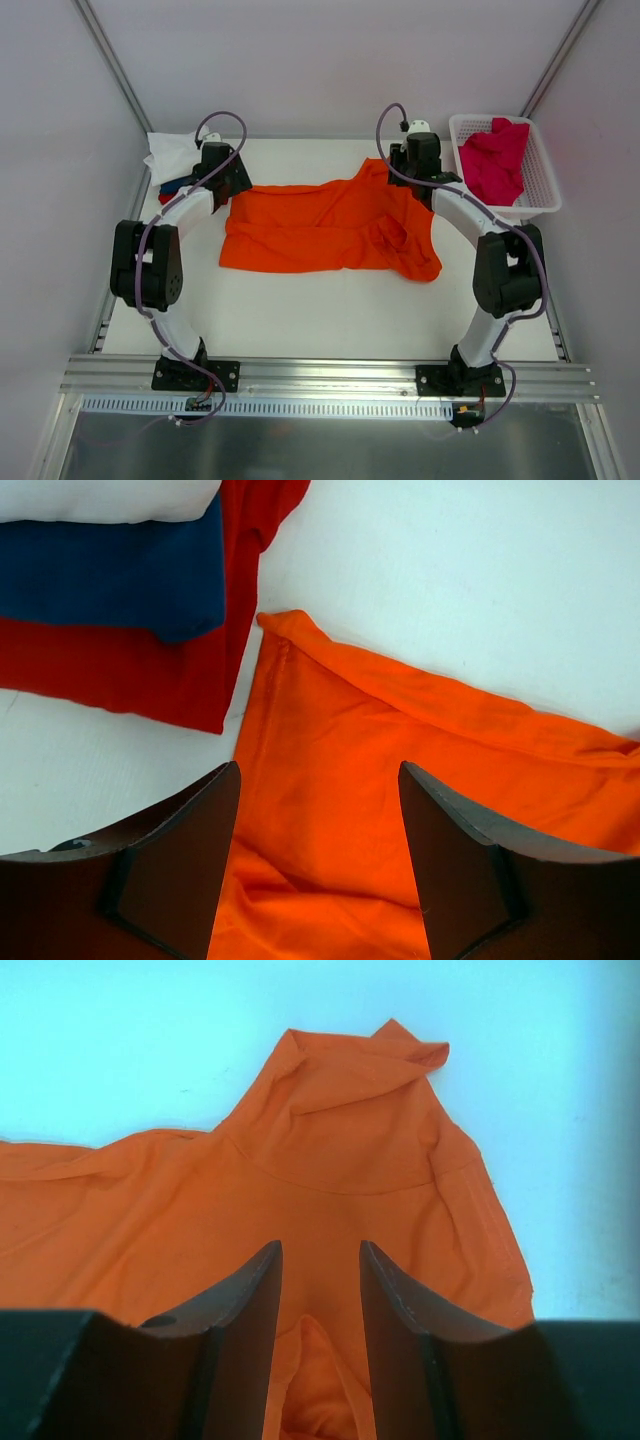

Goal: Fold and stack the t-shirts
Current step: Grap the side of the flattened tshirt furthest away from the robot with both arms

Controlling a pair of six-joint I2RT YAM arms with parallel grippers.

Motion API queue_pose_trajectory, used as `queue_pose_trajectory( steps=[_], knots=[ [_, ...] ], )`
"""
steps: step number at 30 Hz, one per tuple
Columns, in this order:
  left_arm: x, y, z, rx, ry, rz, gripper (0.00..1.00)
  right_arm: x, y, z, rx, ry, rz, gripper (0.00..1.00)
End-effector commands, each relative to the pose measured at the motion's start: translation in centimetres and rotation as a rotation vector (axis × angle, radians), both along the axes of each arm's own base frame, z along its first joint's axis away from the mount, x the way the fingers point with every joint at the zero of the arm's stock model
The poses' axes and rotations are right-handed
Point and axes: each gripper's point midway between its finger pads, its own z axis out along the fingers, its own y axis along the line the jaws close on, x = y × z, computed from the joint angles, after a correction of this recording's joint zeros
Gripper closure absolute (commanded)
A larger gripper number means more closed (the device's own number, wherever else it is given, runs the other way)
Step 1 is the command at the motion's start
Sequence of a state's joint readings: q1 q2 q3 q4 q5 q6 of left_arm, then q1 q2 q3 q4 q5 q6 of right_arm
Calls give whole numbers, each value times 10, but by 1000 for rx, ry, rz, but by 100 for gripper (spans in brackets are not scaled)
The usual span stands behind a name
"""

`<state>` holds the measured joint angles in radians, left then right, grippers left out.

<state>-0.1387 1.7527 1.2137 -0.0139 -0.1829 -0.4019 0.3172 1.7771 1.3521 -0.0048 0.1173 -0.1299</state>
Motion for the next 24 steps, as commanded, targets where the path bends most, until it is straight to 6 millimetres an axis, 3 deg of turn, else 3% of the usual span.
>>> queue_pose_trajectory(
  steps=[1,6,16,24],
  knots=[
    [18,-10,7,-4,-23,-44,35,12,5,2,72,21,20,60],
    [34,-12,-9,1,1,-46,36,21,1,-8,113,46,29,60],
    [63,-5,-16,16,-7,-15,41,26,-9,-17,153,67,22,61],
    [69,5,-41,13,53,32,45,35,-16,-13,172,41,19,61]
  ],
)
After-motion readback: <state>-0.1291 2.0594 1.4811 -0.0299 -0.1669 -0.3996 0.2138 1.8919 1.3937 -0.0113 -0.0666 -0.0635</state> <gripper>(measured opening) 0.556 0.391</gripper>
